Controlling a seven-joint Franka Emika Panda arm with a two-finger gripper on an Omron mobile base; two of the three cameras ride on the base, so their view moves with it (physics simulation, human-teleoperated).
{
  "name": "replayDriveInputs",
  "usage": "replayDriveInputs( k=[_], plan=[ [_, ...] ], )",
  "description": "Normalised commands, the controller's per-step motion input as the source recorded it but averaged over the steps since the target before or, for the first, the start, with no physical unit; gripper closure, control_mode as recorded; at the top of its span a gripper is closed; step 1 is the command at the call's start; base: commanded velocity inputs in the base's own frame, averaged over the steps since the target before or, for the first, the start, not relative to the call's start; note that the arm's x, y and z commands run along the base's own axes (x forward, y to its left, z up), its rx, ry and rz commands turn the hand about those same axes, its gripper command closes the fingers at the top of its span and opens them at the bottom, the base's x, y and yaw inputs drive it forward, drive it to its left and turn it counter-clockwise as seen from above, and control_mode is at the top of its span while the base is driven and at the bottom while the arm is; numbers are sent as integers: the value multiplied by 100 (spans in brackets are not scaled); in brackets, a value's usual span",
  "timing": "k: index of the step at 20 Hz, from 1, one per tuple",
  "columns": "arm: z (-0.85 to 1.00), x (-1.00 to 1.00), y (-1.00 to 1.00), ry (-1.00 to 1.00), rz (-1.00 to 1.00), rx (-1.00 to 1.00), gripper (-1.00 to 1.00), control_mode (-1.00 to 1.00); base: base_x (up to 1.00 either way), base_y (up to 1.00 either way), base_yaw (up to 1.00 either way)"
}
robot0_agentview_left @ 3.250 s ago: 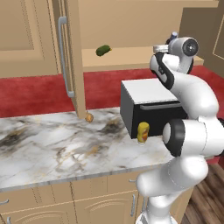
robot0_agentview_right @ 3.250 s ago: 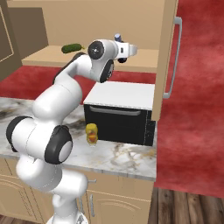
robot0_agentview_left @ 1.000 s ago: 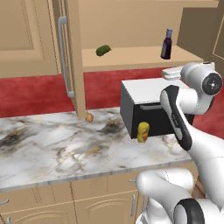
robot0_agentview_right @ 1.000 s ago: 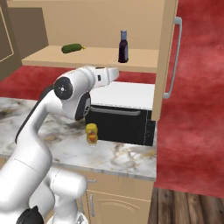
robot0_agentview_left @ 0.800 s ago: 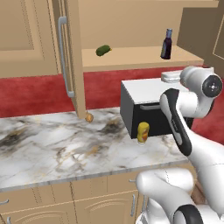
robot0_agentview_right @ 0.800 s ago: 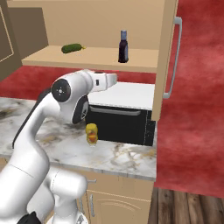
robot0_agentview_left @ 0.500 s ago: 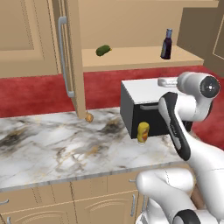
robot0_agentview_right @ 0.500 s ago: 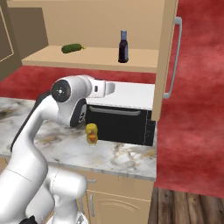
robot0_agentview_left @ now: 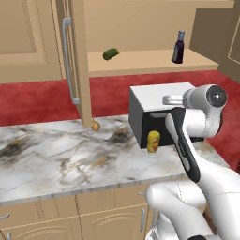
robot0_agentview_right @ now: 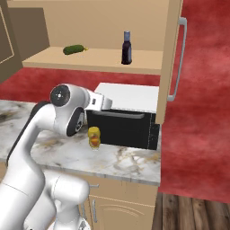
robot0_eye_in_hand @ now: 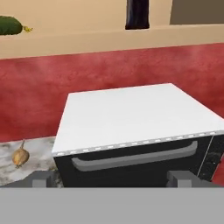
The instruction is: Pick the condiment bottle and mustard from the counter and place them in the cabinet.
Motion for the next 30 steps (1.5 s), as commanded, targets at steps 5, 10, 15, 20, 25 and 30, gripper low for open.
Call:
replayDriveInputs(
  k=[5,10,15,20,25,30],
  plan=[
    [-46,-25,21,7,0,5,-100,-100,0,0,0],
    [-31,-27,16,6,0,8,-100,-100,0,0,0],
    [-20,-23,17,5,0,1,-100,-100,0,0,0],
    [-11,-31,18,3,-4,0,-100,-100,0,0,0],
    [0,-28,16,0,-16,0,-100,-100,0,0,0],
    [-2,-29,21,0,-25,0,-100,-100,0,0,0]
  ],
)
